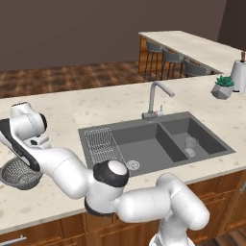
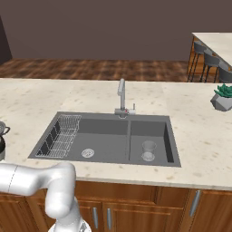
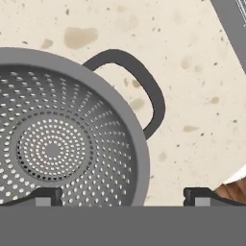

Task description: Place the colander in the left basin and the glass cup in the right basin of the sink.

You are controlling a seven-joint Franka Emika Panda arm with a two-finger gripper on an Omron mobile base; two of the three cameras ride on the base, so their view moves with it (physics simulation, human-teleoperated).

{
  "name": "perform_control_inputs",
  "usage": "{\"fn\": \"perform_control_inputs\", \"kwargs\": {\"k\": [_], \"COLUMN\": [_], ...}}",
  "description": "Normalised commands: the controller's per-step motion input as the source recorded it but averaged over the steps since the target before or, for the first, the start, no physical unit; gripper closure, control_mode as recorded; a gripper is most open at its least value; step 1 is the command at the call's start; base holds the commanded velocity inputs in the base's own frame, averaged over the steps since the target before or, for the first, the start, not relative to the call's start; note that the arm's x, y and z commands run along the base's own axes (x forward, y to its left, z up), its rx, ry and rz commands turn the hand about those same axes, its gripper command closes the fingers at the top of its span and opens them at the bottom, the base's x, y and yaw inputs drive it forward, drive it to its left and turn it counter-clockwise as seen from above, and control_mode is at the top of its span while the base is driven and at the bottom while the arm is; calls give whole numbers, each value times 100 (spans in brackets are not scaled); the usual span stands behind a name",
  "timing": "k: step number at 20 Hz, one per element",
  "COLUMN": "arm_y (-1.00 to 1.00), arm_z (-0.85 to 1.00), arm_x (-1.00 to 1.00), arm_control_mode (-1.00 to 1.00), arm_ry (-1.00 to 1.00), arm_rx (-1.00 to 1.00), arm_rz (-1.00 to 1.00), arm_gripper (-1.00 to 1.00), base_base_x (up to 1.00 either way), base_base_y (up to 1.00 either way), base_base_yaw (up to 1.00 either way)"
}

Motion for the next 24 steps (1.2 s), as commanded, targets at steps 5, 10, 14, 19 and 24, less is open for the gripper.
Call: {"fn": "perform_control_inputs", "kwargs": {"k": [5, 10, 14, 19, 24], "arm_y": [-16, -16, -5, -2, -10], "arm_z": [-10, -28, -25, -17, -6], "arm_x": [-10, -13, -10, -5, 0], "arm_control_mode": [-100, -100, -100, -100, -100], "arm_ry": [-1, -6, -7, -4, -2], "arm_rx": [0, -2, -3, -2, 0], "arm_rz": [-4, -3, -2, -1, 0], "arm_gripper": [-100, -100, -100, -100, -100], "base_base_x": [0, 0, 0, 0, 0], "base_base_y": [0, 0, 0, 0, 0], "base_base_yaw": [0, 0, 0, 0, 0]}}
